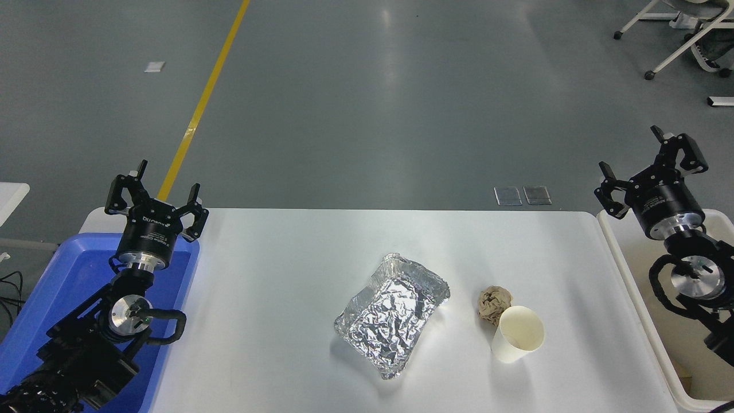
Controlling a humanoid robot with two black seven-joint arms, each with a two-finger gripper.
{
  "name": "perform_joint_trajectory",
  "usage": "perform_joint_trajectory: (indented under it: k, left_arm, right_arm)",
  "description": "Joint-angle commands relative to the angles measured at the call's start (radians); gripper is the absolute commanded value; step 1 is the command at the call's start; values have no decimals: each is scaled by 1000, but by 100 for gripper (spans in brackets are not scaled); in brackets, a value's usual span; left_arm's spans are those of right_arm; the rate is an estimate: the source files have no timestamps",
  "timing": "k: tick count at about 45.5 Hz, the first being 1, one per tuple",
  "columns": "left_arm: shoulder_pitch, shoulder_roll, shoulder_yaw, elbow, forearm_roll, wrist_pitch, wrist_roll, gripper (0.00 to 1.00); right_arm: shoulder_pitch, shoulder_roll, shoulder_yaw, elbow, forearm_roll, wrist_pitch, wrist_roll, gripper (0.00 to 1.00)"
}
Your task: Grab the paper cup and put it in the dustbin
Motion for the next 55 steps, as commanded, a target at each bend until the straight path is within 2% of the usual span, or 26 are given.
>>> perform_joint_trajectory:
  k: [1,11,16,22,29,34,37,44,45,46,49,55]
  left_arm:
    - [0,0,0,0,0,0,0,98]
    - [0,0,0,0,0,0,0,98]
    - [0,0,0,0,0,0,0,98]
    - [0,0,0,0,0,0,0,98]
    - [0,0,0,0,0,0,0,98]
    - [0,0,0,0,0,0,0,98]
    - [0,0,0,0,0,0,0,98]
    - [0,0,0,-1,0,0,0,98]
    - [0,0,0,0,0,0,0,98]
    - [0,0,0,0,0,0,0,98]
    - [0,0,0,0,0,0,0,98]
    - [0,0,0,0,0,0,0,98]
  right_arm:
    - [10,-3,-11,3,0,-8,-1,100]
    - [19,-6,-16,3,-1,-10,-1,100]
    - [53,-46,-65,3,0,-21,-4,100]
    - [146,-98,-227,3,3,-56,-7,100]
    - [301,-149,-529,3,2,-73,-20,100]
    - [437,-167,-787,3,16,-70,-61,100]
    - [522,-169,-944,3,17,-65,-102,100]
    - [717,-135,-1277,13,26,-41,-265,100]
    - [769,-117,-1364,17,40,-16,-312,100]
    - [789,-109,-1398,17,45,-4,-329,100]
    - [840,-92,-1487,19,53,28,-355,100]
    - [918,-54,-1663,57,54,45,-360,100]
